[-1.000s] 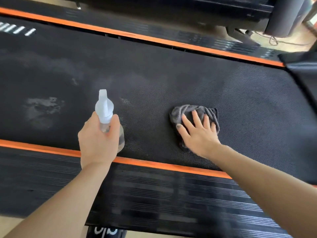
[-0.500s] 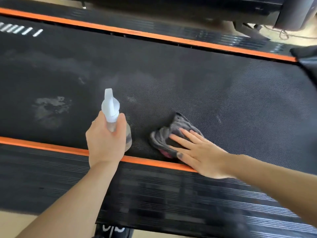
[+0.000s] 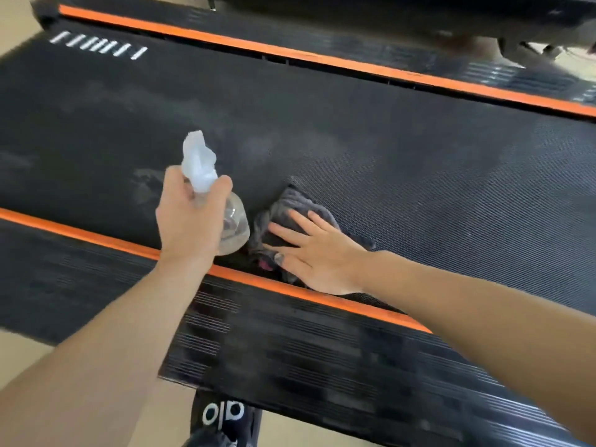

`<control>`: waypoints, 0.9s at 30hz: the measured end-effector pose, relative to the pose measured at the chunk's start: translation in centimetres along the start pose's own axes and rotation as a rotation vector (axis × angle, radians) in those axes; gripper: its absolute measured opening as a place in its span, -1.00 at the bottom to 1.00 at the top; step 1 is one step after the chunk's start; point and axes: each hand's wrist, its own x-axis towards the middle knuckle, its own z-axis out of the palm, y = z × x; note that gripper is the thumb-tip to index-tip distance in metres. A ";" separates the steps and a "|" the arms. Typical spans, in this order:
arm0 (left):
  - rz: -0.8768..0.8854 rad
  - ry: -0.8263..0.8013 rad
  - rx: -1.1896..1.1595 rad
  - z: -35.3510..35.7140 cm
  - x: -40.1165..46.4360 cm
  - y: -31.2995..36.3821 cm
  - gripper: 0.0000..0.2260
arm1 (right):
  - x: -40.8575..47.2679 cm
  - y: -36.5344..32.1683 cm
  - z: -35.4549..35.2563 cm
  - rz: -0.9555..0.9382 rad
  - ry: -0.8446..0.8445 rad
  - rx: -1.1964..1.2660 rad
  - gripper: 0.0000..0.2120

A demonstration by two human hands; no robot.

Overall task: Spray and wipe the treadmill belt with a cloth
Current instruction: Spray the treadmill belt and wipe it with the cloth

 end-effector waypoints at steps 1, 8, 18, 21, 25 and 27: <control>-0.035 -0.020 -0.022 -1.1 0.6 0.5 -0.82 | -0.6 -0.1 0.1 0.008 0.004 0.001 -0.52; -0.279 -0.400 0.115 -4.0 -1.8 4.0 -0.84 | -16.0 4.4 2.1 0.216 -0.190 0.104 -0.32; -0.299 -0.665 0.558 -6.2 -6.8 4.6 -0.65 | -3.9 0.2 0.1 0.198 -0.060 -0.108 -0.52; -0.298 -0.655 0.541 -7.3 -7.6 4.8 -0.62 | -2.9 -0.5 -0.4 0.214 -0.043 -0.049 -0.52; -0.287 -0.646 0.436 -7.4 -8.8 5.4 -0.73 | -10.9 1.8 0.6 0.325 -0.080 0.010 -0.36; -0.298 -0.671 0.373 -6.9 -9.5 5.4 -0.72 | -14.5 3.2 1.1 0.443 -0.116 0.021 -0.43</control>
